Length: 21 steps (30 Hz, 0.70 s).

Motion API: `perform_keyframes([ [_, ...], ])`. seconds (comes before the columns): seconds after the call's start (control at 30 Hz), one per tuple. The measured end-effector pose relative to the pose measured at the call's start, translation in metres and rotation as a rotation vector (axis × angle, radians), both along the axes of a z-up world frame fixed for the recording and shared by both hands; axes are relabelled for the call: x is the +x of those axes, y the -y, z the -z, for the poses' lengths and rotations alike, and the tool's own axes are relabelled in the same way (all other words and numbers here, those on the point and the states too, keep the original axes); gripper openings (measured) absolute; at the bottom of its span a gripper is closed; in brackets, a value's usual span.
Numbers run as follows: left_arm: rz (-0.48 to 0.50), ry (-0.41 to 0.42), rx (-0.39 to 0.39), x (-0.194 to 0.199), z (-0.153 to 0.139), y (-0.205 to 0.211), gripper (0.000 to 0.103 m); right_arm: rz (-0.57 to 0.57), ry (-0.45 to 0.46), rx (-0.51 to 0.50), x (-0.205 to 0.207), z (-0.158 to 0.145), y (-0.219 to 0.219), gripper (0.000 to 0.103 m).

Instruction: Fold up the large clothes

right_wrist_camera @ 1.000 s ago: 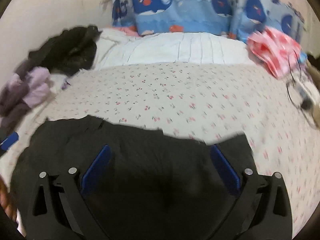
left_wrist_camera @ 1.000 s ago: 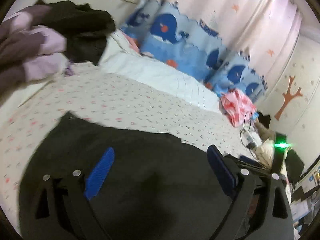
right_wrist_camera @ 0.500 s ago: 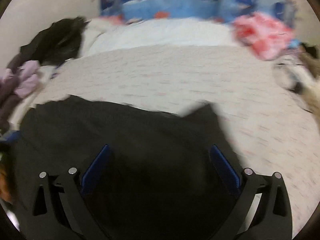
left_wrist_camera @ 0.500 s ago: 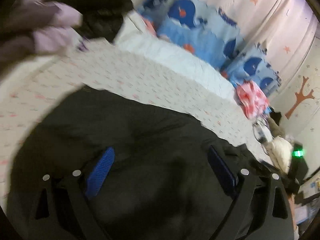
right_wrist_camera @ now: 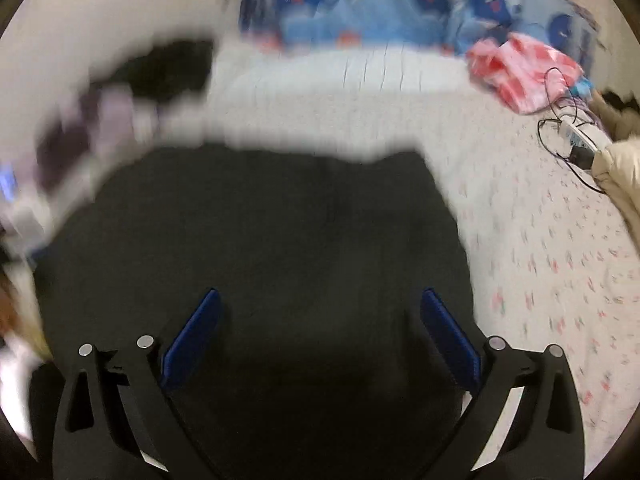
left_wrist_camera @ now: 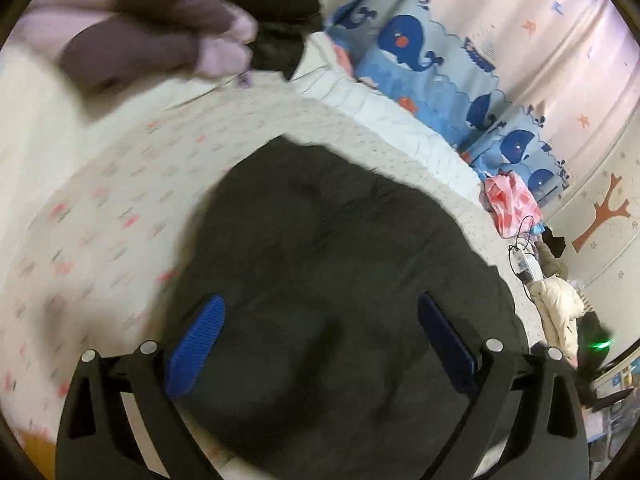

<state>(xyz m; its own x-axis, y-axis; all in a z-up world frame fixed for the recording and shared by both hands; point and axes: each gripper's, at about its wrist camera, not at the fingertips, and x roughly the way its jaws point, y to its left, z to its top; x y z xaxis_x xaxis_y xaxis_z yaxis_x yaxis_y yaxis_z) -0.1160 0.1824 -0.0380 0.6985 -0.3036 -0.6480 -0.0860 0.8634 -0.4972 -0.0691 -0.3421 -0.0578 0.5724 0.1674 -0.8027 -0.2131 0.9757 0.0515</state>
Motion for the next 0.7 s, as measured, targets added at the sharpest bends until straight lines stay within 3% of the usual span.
perform_keyframes([
  [0.03, -0.007, -0.023, -0.018, -0.008, 0.007, -0.007, 0.093, -0.052, -0.084, -0.038, 0.002, 0.024, -0.004, 0.096],
  [0.13, -0.048, -0.073, -0.086, -0.03, 0.021, -0.025, 0.093, 0.035, -0.103, 0.033, -0.007, 0.018, 0.012, 0.096],
  [0.2, -0.07, -0.08, -0.164, -0.047, 0.027, -0.035, 0.095, 0.047, -0.036, 0.065, -0.028, -0.008, 0.008, 0.096],
  [0.27, -0.077, -0.1, -0.202, -0.055, 0.034, -0.038, 0.095, -0.079, 0.073, 0.042, -0.059, -0.039, -0.02, 0.096],
  [0.37, -0.062, -0.138, -0.263, -0.06, 0.049, -0.033, 0.095, -0.314, 0.185, -0.093, -0.102, -0.058, -0.083, 0.096],
  [0.5, -0.045, -0.167, -0.305, -0.06, 0.055, -0.013, 0.095, -0.539, 0.266, -0.358, -0.133, -0.04, -0.162, 0.096],
  [0.57, -0.031, -0.162, -0.323, -0.061, 0.052, -0.003, 0.095, -0.572, 0.279, -0.474, -0.128, -0.021, -0.192, 0.096],
  [0.63, -0.025, -0.163, -0.318, -0.061, 0.05, 0.004, 0.095, -0.526, 0.273, -0.552, -0.115, -0.01, -0.21, 0.096],
  [0.7, -0.015, -0.164, -0.28, -0.061, 0.047, 0.013, 0.095, -0.455, 0.241, -0.45, -0.089, -0.013, -0.201, 0.096],
])
